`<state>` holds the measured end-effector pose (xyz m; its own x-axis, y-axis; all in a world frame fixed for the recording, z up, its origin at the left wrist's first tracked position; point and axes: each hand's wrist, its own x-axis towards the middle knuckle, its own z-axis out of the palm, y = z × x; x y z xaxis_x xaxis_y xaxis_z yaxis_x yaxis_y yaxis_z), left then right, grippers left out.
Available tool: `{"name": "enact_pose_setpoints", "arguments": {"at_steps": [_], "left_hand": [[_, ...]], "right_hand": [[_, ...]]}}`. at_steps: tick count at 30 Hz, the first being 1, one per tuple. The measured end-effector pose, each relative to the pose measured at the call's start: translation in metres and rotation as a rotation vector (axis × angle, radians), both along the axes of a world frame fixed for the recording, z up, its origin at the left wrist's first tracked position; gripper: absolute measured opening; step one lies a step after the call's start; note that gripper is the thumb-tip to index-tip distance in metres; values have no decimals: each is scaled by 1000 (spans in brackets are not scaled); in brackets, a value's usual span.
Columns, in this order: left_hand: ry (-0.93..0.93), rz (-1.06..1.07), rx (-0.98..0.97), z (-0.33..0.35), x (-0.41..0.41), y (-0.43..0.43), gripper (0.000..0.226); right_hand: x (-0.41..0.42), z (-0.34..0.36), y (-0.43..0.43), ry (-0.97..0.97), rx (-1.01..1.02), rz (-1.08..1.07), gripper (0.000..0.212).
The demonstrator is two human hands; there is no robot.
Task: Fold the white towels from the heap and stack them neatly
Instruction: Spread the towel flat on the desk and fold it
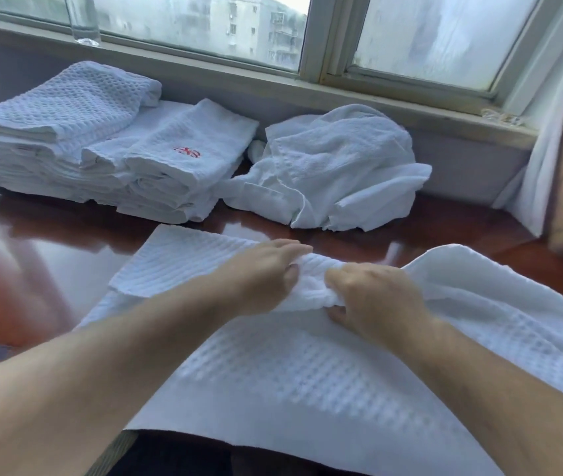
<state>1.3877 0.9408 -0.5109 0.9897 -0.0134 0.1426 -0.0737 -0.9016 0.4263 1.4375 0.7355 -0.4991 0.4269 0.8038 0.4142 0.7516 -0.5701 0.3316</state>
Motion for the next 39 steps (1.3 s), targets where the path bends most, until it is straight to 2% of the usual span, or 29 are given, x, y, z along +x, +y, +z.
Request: {"name": "enact_pose_setpoints", "arguments": {"at_steps": [1, 4, 6, 8, 9, 11, 13, 15, 17, 20, 23, 25, 27, 28, 30, 31, 32, 35, 39], "left_hand": [[15, -43, -56, -3, 4, -13, 45], [121, -88, 65, -16, 9, -23, 52], [200, -93, 118, -15, 10, -19, 70], [287, -101, 124, -10, 11, -19, 82], [319, -103, 119, -7, 12, -21, 80], [356, -83, 125, -2, 13, -24, 60], [373, -50, 207, 4, 17, -32, 44], [369, -5, 323, 11, 27, -50, 37], [265, 60, 385, 11, 33, -72, 42], [36, -136, 232, -9, 31, -96, 45], [33, -229, 232, -28, 30, -94, 54], [54, -197, 303, -31, 34, -94, 58], [5, -231, 336, -24, 39, -107, 62], [-40, -276, 306, -19, 41, -116, 64], [-61, -365, 208, -15, 43, -134, 62], [-45, -381, 200, -18, 44, -141, 60], [-30, -376, 213, -22, 46, -143, 62], [-5, -334, 239, -33, 56, -138, 75], [37, -212, 232, -30, 72, -127, 81]], "right_hand": [[1, 1, -2, 33, -16, -27, 34], [9, 9, -17, 174, -122, -153, 27], [13, 16, -33, 269, -185, -224, 29], [15, 19, -50, 276, -241, -290, 22], [13, 20, -58, 269, -256, -326, 18], [5, 16, -73, 296, -255, -367, 16], [-7, 8, -82, 326, -234, -347, 19], [-18, 3, -88, 356, -180, -298, 23], [-28, 0, -94, 376, -112, -269, 24], [-38, 0, -107, 431, -27, -275, 29], [-34, 11, -122, 634, 41, -309, 28], [-16, 16, -132, 642, 249, -489, 34], [12, 17, -144, 434, 361, -815, 32], [24, 17, -150, 378, 347, -1002, 44], [41, 11, -162, 502, 398, -1237, 67], [48, 5, -166, 577, 462, -1263, 67], [54, -1, -167, 613, 511, -1242, 62], [69, -11, -158, 561, 627, -1151, 46], [96, -10, -134, 565, 800, -998, 51]]}}
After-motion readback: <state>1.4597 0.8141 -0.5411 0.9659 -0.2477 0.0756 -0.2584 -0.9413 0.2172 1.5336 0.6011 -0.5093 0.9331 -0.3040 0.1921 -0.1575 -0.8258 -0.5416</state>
